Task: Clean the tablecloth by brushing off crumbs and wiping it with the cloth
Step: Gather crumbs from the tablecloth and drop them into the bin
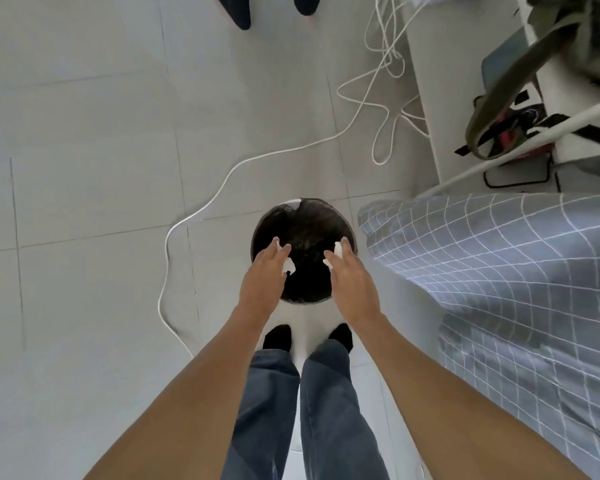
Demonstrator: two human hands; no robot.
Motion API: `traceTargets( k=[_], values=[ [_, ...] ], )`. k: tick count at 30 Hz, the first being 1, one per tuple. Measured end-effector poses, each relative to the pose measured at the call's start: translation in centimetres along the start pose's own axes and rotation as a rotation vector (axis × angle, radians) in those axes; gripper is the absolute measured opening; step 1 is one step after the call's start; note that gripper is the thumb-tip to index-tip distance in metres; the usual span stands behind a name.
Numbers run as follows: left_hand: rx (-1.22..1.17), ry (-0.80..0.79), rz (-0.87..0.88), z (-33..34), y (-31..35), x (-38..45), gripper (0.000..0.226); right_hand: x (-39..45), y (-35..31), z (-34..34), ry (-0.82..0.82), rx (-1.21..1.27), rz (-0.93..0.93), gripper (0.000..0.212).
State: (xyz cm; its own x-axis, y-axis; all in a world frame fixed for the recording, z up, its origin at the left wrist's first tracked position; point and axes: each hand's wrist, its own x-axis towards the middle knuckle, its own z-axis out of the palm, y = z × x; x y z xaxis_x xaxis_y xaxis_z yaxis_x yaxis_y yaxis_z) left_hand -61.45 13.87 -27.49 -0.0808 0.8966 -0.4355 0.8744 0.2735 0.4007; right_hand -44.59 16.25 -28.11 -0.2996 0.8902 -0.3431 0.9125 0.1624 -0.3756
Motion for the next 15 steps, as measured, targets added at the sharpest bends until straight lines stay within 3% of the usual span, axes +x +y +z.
traceTargets(
  k=[8,15],
  values=[
    [-0.02,0.016,-0.072,3.3,-1.5,2.3,0.055,2.9,3.1,4.0,-0.153,-0.178,-0.015,0.073],
    [-0.072,-0.05,-0.03,4.4,-1.0,3.6,0.066,2.4,5.1,3.5,-0.23,-0.192,-0.004,0.072]
  ],
)
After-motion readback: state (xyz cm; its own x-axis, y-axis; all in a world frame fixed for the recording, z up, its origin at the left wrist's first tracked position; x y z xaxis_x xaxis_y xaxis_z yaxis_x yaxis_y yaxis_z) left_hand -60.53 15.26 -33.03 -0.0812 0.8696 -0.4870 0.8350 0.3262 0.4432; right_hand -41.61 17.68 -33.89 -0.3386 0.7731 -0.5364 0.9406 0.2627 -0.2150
